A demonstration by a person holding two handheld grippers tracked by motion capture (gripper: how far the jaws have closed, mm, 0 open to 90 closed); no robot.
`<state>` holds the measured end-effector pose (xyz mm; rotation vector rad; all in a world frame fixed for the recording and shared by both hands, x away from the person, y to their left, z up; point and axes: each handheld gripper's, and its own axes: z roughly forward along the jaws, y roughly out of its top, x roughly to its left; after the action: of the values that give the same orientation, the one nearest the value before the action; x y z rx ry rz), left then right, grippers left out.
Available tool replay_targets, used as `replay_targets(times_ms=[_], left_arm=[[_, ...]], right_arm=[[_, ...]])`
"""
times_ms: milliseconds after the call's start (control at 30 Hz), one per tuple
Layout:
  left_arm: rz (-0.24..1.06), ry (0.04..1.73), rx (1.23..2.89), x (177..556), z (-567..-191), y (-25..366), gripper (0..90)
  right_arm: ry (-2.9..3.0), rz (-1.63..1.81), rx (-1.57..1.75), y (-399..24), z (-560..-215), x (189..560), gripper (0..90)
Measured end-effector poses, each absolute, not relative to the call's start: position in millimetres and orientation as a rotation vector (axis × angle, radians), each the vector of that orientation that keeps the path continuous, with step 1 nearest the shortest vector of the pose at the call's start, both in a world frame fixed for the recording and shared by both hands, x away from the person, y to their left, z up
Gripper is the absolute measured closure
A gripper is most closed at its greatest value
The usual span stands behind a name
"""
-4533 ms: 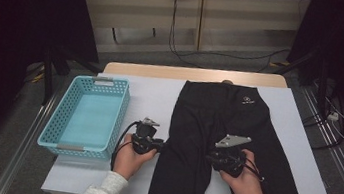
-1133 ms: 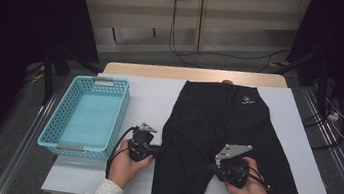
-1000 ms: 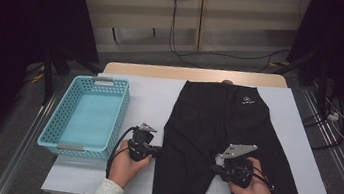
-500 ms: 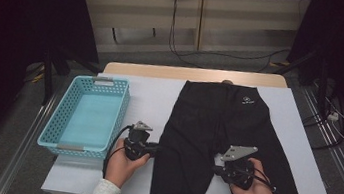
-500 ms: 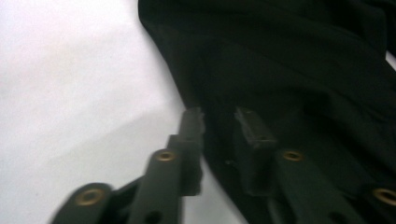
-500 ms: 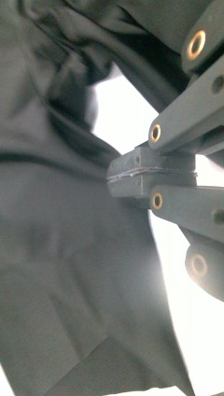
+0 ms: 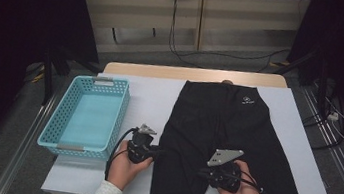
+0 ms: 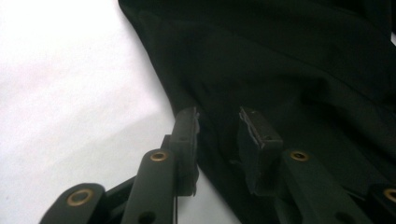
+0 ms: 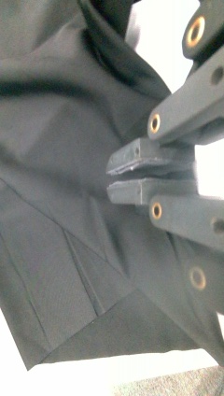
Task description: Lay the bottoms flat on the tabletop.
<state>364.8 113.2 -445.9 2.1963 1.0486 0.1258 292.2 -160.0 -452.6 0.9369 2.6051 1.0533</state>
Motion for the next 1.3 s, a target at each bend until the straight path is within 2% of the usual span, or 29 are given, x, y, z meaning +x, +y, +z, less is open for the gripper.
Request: replay_targets(times_ms=[67,300,433,533,600,833,900,1000,1033,1300], left_arm=[[0.128,1.046,2.197,365,-446,114,71.0],[0.099,1.050,2.180,367,-447,117,70.5],[0.108,1.057,2.159,368,-447,118,59.4],[0.138,1.085,2.142,370,-445,119,43.7],[0.137,1.089,2.123,370,-443,119,37.3],[0.154,1.104,2.105,373,-441,122,32.4],[0.159,1.108,2.097,373,-441,122,31.6],[0.167,1.109,2.091,374,-440,123,30.8],[0.163,1.110,2.091,374,-439,123,30.8],[0.169,1.110,2.087,376,-439,126,29.7]], right_arm=[[2.624,1.033,0.940,-164,-450,292,90.0],[2.603,1.036,0.974,-184,-444,292,88.9],[2.550,1.156,0.896,-173,-435,289,73.0],[2.576,1.184,0.821,-151,-432,286,67.0],[2.619,1.179,0.770,-136,-435,285,66.9],[2.735,1.227,0.721,-110,-451,280,64.3],[2.735,1.174,0.648,-106,-456,277,68.1],[2.736,1.167,0.685,-106,-455,278,86.3],[2.734,1.171,0.700,-106,-456,279,89.0],[2.737,1.246,0.725,-97,-446,274,90.0]])
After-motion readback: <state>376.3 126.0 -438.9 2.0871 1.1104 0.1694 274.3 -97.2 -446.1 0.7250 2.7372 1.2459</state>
